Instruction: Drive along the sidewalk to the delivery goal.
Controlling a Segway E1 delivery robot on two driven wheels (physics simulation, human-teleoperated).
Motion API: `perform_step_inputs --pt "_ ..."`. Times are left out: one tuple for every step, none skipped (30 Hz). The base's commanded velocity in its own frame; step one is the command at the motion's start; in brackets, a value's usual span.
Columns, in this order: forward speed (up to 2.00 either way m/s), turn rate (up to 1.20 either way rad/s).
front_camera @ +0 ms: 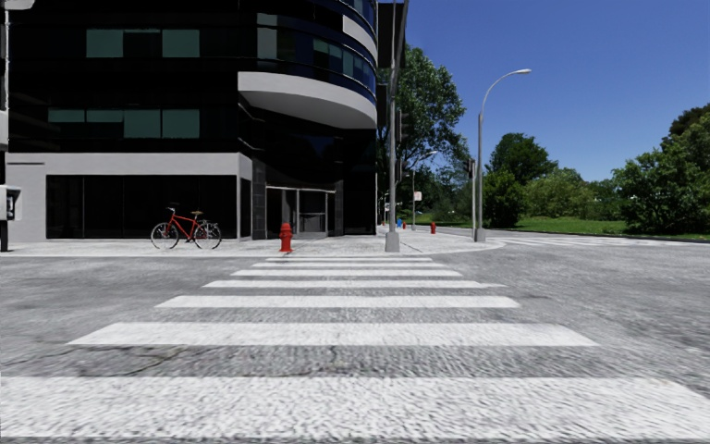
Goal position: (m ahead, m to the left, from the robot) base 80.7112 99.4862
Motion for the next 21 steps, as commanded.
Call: perform_step_inputs --pt "2.00 0.00" --pt "2.00 0.00" --pt "2.00 0.00" --pt "2.00 0.00" --pt "2.00 0.00" --pt "2.00 0.00" --pt "2.00 0.00" --pt "2.00 0.00" --pt "2.00 0.00" --pt "2.00 0.00" --pt "2.00 0.00" --pt "2.00 0.00" --pt "2.00 0.00" --pt "2.00 0.00" --pt "2.00 0.00" --pt "2.00 0.00" --pt "2.00 0.00" --pt "2.00 0.00" --pt "2.00 0.00" --pt "2.00 0.00" --pt "2.00 0.00"
